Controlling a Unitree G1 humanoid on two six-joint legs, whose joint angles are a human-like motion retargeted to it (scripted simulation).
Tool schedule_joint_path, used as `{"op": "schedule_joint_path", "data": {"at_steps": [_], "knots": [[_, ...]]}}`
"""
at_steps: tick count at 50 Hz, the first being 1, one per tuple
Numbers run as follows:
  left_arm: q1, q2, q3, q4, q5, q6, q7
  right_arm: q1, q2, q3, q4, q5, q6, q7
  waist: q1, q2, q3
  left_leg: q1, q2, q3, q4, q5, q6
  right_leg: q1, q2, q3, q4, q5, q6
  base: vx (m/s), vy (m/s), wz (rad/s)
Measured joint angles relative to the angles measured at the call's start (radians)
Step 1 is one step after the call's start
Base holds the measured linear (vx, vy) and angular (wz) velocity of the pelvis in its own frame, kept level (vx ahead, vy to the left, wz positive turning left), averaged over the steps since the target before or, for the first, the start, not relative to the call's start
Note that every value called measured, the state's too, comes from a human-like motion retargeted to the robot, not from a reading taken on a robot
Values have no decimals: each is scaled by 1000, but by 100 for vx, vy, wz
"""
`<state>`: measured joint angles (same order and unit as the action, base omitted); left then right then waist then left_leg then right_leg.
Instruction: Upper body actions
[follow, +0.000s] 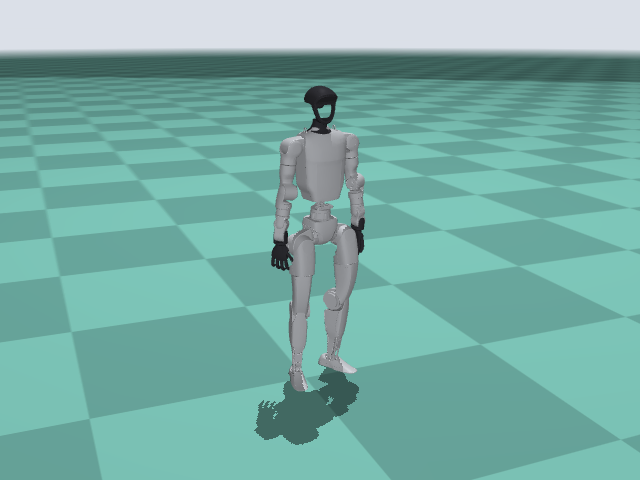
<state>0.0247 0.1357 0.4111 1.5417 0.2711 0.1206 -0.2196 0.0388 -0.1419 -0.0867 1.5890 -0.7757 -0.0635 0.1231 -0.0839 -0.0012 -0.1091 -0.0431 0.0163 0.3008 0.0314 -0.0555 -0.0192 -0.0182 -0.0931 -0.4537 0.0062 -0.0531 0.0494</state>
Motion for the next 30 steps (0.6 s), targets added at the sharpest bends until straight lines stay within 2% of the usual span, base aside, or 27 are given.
{"op": "schedule_joint_path", "data": {"at_steps": [8, 17, 25, 30], "knots": [[-12, -3, -7, -16, 6, -2, -4, 25, -14, 0, 24, -7, 8, -26, 60, -14, -1, -64, -29, -111, 26, 26, 0, 38, -36, -115, -6, -27, 23, 5, 15, 73], [-25, 8, 8, -11, 0, 9, -7, 35, -27, 11, 46, -8, 13, -49, 153, -31, 26, -130, -99, -315, 40, 94, -19, 127, -58, -290, -13, -82, 54, 0, 20, 122], [-20, 19, 38, -2, 5, 28, 0, 30, -44, 11, 44, -13, 10, -65, 259, -30, 44, -175, -162, -453, 37, 162, -65, 192, -63, -418, -5, -135, 89, -10, 21, 152], [-8, 16, 64, -1, 22, 36, 8, 37, -48, -19, 44, 5, 6, -67, 370, -46, 40, -195, -207, -506, 17, 202, -99, 220, -74, -526, -7, -149, 114, -11, 15, 146]]}}
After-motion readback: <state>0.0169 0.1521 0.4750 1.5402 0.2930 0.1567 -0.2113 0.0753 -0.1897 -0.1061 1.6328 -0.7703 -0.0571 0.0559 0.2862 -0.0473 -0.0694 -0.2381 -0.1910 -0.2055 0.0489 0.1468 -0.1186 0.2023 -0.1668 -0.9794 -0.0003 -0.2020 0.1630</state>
